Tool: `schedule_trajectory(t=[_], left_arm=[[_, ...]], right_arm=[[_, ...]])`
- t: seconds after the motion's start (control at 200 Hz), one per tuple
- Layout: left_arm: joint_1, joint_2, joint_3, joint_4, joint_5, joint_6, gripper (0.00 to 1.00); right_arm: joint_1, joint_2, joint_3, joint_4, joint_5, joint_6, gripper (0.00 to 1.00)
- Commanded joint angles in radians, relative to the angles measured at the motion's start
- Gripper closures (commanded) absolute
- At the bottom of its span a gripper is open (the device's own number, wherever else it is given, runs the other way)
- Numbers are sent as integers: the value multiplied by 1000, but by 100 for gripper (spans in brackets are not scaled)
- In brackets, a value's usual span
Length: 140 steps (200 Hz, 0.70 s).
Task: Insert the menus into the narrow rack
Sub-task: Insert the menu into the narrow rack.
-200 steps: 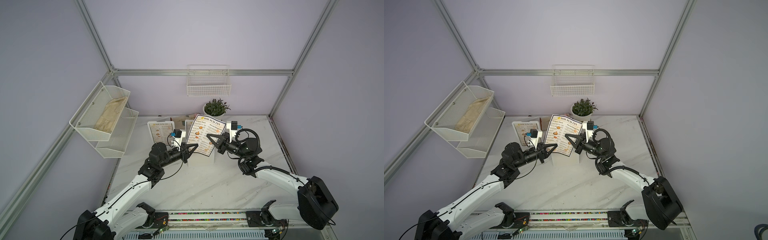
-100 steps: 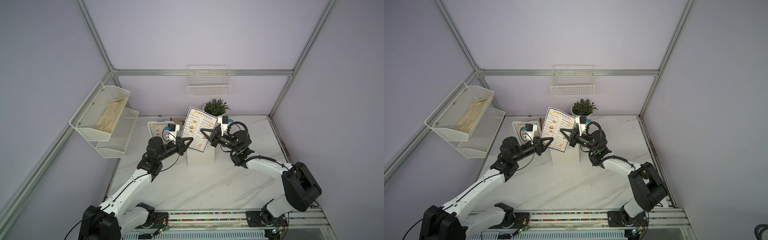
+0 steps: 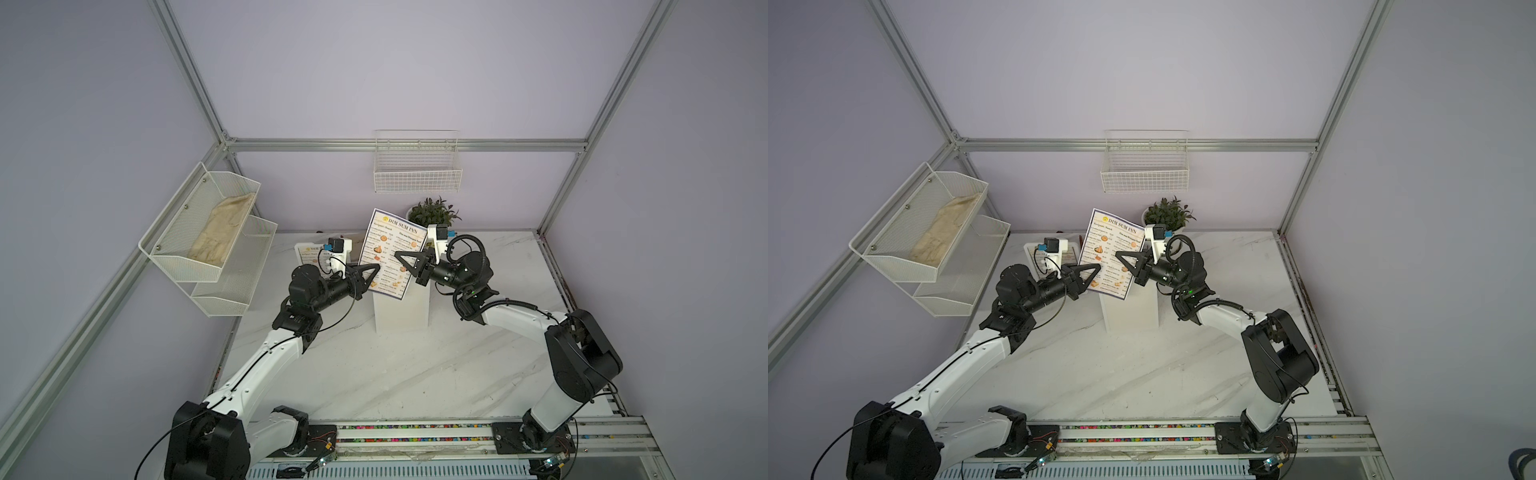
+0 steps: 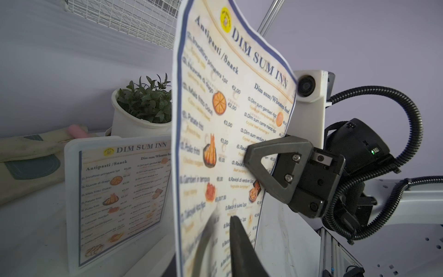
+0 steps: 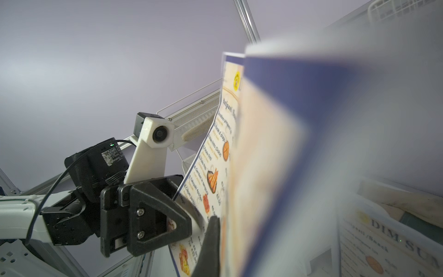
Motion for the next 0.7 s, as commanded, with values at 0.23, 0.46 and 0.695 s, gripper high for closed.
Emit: schedule_trajectory(t=[0.23,0.46,0.695], left_arm=[[35,39,88,90,36,-34,88],[54,78,111,124,53,-63,88],[62,126,152,146,88,-90,88]], right_arm=[[-36,42,43,143,-45,51,100],[-68,105,90,202,-72,104,100],[-81,135,124,243,-93,138,100]])
